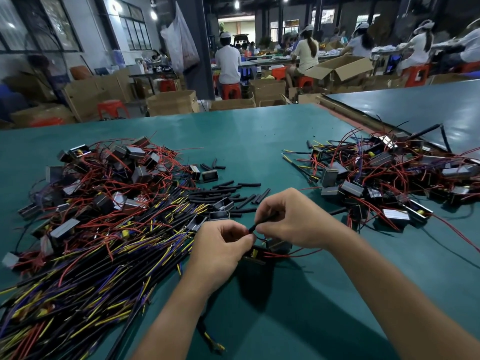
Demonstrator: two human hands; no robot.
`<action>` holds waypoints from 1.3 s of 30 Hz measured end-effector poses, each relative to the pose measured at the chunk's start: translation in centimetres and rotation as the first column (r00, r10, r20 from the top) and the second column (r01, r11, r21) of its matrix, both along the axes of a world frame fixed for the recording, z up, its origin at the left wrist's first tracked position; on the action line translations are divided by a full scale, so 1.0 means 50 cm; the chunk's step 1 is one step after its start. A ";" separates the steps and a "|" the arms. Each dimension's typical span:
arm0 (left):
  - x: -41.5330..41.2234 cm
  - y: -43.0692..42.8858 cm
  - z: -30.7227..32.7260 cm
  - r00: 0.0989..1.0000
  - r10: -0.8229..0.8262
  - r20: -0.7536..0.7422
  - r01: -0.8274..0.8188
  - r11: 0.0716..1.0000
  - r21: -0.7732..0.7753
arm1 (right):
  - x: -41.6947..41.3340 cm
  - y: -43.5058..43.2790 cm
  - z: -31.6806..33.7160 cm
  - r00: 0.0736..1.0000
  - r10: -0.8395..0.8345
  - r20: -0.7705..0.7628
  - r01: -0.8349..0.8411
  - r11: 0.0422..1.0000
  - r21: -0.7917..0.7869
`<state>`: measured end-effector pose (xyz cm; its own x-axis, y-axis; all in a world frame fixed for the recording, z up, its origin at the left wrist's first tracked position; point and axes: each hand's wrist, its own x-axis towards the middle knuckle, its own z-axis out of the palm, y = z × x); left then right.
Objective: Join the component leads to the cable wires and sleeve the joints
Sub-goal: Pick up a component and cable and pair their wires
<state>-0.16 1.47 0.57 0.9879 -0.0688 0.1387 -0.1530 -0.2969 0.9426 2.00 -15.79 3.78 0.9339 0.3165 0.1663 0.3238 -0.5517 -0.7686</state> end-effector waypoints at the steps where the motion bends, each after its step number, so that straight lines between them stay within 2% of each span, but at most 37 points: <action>1: -0.001 0.000 0.002 1.000 -0.006 0.027 0.005 1.000 0.017 | -0.001 -0.001 0.003 1.000 0.001 0.002 -0.001 1.000 0.005; 4: -0.005 0.001 0.008 0.996 -0.019 0.091 0.011 0.996 0.092 | -0.006 0.000 0.010 0.999 0.033 -0.037 -0.032 0.999 0.023; 7: -0.006 0.004 0.010 0.996 -0.024 0.086 0.015 0.994 0.108 | -0.013 -0.002 0.014 0.997 0.031 -0.064 -0.025 0.995 0.093; 12: -0.005 0.007 0.013 0.997 -0.013 0.072 0.007 0.996 0.084 | -0.002 -0.018 0.027 0.993 -0.109 -0.048 0.119 0.927 0.355; 16: -0.004 0.005 0.011 0.997 -0.016 0.081 0.009 0.997 0.078 | -0.002 -0.002 0.021 0.985 -0.167 -0.038 0.167 0.885 0.435; 23: -0.004 0.005 0.005 0.994 -0.028 0.102 0.019 0.996 0.089 | 0.001 0.008 0.016 0.978 -0.210 0.006 0.183 0.864 0.468; 29: -0.004 0.005 -0.002 0.993 -0.003 0.121 -0.015 0.989 0.150 | -0.001 0.001 0.017 0.984 -0.181 -0.005 0.164 0.882 0.441; 32: -0.004 0.004 0.002 0.994 -0.004 0.110 -0.010 0.992 0.123 | -0.003 -0.002 0.018 0.987 -0.161 0.020 0.137 0.892 0.431; 39: -0.007 0.005 0.008 0.996 -0.034 0.079 0.028 0.996 0.080 | 0.002 -0.002 0.015 0.989 -0.125 0.082 0.093 0.944 0.316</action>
<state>-0.49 1.72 0.97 0.9710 -0.1130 0.2108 -0.2378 -0.3632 0.9008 2.09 -15.90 4.50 0.9334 0.1316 0.3340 0.3589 -0.3272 -0.8741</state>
